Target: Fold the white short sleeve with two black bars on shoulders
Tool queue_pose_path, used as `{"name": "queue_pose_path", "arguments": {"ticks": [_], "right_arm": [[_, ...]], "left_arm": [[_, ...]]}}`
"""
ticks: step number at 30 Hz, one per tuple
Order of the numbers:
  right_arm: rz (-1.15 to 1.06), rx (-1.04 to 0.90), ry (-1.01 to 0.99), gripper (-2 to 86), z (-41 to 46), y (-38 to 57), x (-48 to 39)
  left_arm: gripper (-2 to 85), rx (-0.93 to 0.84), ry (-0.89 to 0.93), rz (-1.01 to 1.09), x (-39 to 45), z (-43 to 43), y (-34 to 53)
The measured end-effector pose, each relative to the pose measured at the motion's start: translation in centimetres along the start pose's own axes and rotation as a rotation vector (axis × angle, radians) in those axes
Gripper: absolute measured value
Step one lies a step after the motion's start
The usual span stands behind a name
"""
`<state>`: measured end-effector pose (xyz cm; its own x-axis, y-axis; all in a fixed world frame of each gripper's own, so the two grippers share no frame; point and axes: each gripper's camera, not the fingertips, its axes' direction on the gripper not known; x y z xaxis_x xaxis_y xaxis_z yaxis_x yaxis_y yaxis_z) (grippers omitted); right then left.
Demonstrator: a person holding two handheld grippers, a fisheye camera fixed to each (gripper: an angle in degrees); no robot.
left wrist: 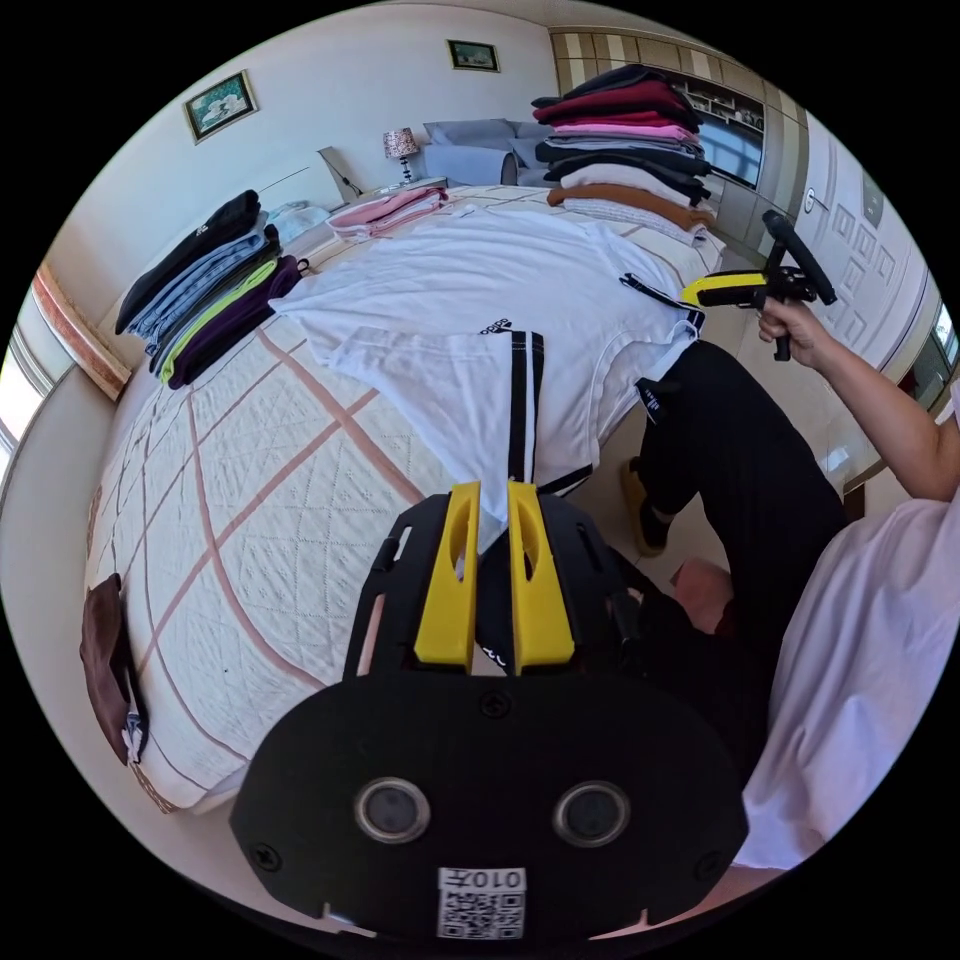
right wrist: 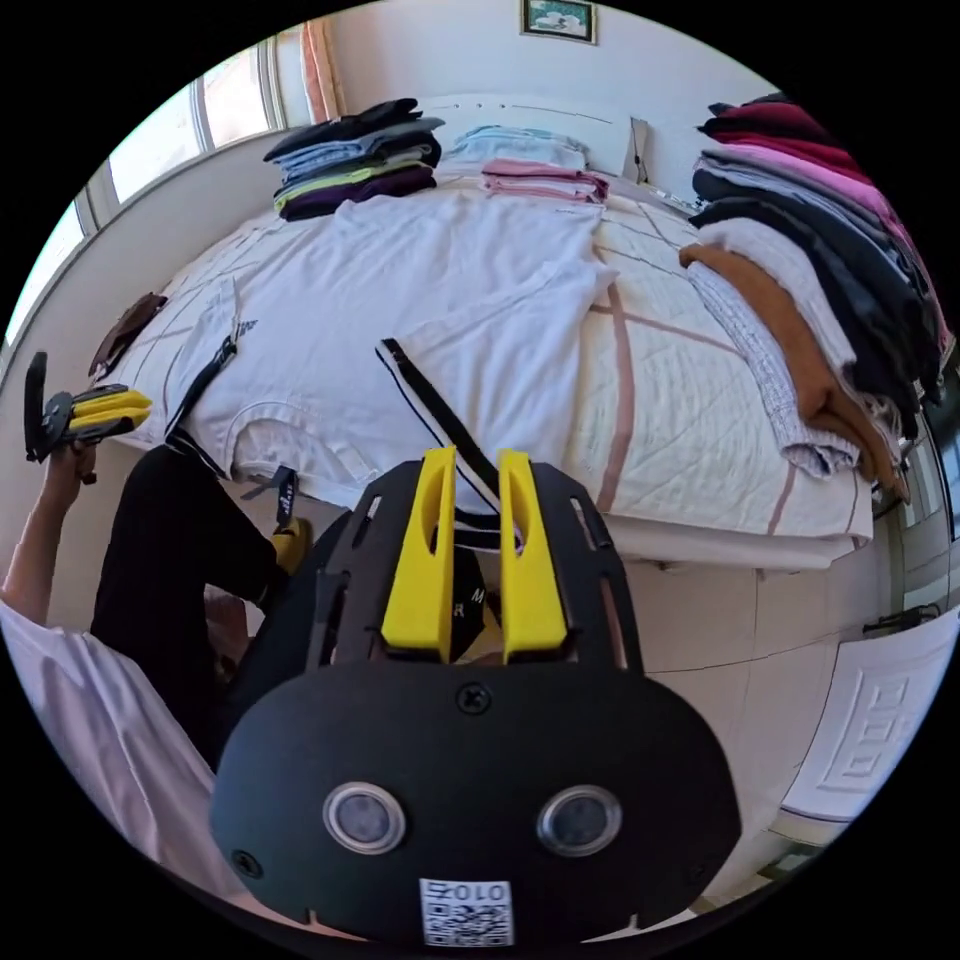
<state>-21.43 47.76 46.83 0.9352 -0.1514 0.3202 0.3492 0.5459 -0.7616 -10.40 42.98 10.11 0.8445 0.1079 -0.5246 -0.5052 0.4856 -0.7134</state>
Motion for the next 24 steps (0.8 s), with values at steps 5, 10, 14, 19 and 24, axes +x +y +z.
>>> {"name": "queue_pose_path", "arguments": {"ticks": [5, 10, 14, 19, 24], "right_arm": [[-0.259, 0.029, -0.057, 9.3, -1.7, 3.3, -2.3], [-0.352, 0.001, 0.011, 10.1, -0.2, 2.8, -3.8], [-0.437, -0.043, -0.012, 10.1, 2.1, -0.1, -4.1], [-0.515, -0.129, -0.071, 6.7, 5.0, -2.0, -3.9], [-0.498, -0.16, -0.103, 3.8, 4.1, -4.3, -2.8]], "left_arm": [[5.2, 0.037, 0.102, 0.004, 1.1, 1.0, 1.5], [5.8, 0.064, 0.159, 0.046, 2.6, 1.7, 1.4], [6.6, 0.058, 0.16, 0.149, 4.8, 2.2, 1.3], [8.0, 0.061, 0.155, 0.186, 6.3, 2.8, 1.8], [11.0, 0.05, 0.126, 0.203, 8.0, 4.0, 2.0]]}}
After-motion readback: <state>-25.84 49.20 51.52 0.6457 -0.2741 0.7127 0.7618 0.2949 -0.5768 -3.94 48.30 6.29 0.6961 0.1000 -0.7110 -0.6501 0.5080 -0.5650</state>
